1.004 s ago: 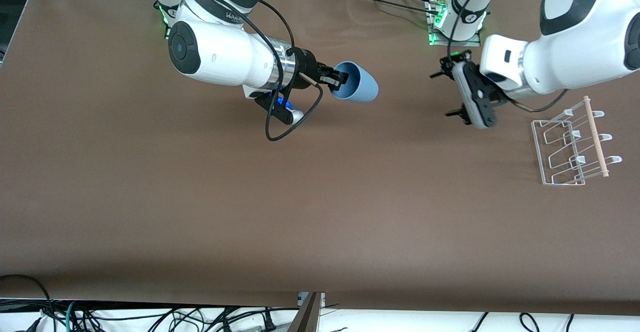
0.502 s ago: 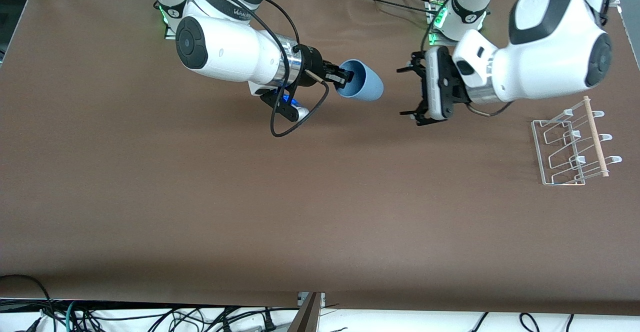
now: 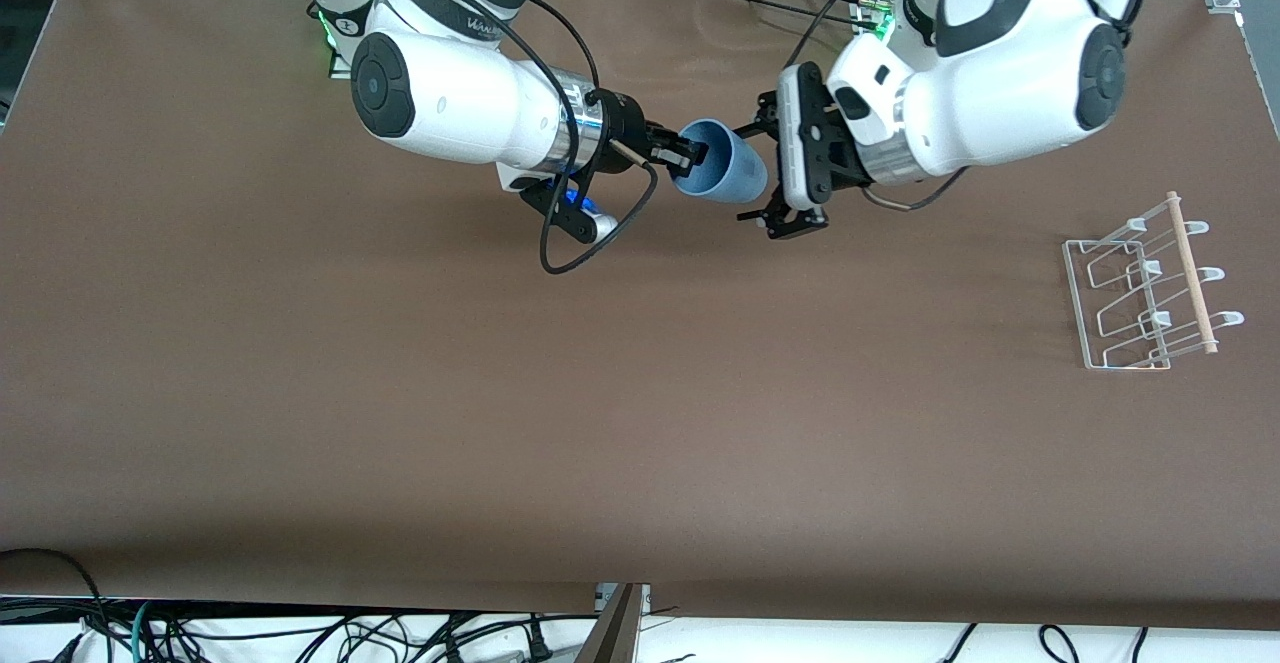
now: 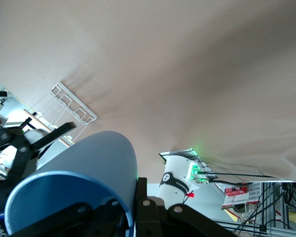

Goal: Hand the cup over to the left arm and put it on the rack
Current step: 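Close the left gripper on the cup rim held by the right gripper, then open the right gripper and withdraw while the left gripper carries the cup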

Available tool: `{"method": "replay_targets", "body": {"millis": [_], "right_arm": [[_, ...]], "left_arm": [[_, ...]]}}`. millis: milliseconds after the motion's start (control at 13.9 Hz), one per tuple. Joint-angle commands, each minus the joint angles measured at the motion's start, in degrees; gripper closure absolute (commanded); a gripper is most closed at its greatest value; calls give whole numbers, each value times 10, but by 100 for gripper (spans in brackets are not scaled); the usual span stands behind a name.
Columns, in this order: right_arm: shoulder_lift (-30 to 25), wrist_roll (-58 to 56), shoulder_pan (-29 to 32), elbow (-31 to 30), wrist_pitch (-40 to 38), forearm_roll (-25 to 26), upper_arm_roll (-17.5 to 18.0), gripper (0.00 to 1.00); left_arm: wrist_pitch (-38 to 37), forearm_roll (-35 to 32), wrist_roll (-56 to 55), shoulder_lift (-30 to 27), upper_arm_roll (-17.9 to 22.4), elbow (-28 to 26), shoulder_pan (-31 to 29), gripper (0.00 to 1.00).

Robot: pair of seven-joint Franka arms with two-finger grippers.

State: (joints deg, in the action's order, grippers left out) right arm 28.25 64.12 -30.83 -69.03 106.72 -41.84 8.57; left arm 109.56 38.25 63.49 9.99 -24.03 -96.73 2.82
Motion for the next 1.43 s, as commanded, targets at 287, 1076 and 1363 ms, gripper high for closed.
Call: {"method": "replay_targets", "body": {"millis": [287, 1076, 1363], "right_arm": [[4, 7, -3, 16, 0, -8, -2, 100], [-6, -3, 9, 16, -5, -51, -10, 1], [-38, -7, 76, 16, -41, -49, -11, 1]], "left_arm": [[19, 15, 30, -25, -7, -28, -10, 99], [-30, 12, 27, -25, -4, -22, -24, 100], [-103, 2, 23, -22, 0, -20, -52, 100]]}}
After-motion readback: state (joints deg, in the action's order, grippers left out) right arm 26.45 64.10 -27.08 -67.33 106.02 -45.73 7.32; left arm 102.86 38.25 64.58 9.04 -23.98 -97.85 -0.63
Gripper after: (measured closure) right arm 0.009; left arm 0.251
